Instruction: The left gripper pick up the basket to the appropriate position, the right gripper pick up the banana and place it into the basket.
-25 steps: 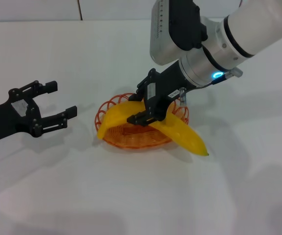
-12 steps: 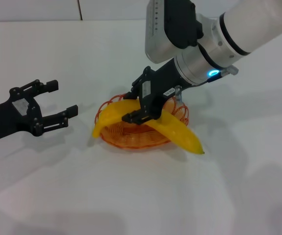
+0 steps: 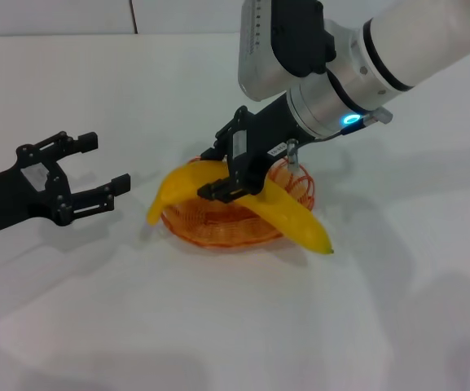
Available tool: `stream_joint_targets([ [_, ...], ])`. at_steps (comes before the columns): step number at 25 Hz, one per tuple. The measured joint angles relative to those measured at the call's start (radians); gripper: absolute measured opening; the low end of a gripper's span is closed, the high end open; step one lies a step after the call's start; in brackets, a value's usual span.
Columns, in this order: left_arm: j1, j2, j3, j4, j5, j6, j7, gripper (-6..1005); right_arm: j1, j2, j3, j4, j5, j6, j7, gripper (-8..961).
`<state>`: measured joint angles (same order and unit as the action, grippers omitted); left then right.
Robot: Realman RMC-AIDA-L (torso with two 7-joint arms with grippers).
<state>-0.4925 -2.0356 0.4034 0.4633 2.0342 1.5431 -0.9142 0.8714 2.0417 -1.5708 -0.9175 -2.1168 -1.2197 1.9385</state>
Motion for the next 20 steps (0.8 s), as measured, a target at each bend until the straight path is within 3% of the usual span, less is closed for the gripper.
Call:
stream_joint_targets([
  [12, 0.001, 0.000, 0.000, 0.000, -0.001, 0.000, 0.000, 860, -0.001, -0.003, 0.000, -0.010, -0.003, -0.006, -0.005, 656],
  [14, 0.003, 0.000, 0.000, 0.000, -0.001, -0.002, 0.000, 860, -0.002, -0.007, 0.005, -0.043, -0.006, -0.045, 0.000, 730],
  [17, 0.009, 0.002, 0.000, 0.000, -0.001, -0.005, 0.000, 860, -0.023, -0.015, 0.042, -0.117, -0.022, -0.119, 0.005, 840],
  [20, 0.012, 0.002, -0.001, 0.000, -0.001, -0.005, 0.000, 860, -0.083, -0.017, 0.136, -0.201, -0.075, -0.194, 0.005, 841],
])
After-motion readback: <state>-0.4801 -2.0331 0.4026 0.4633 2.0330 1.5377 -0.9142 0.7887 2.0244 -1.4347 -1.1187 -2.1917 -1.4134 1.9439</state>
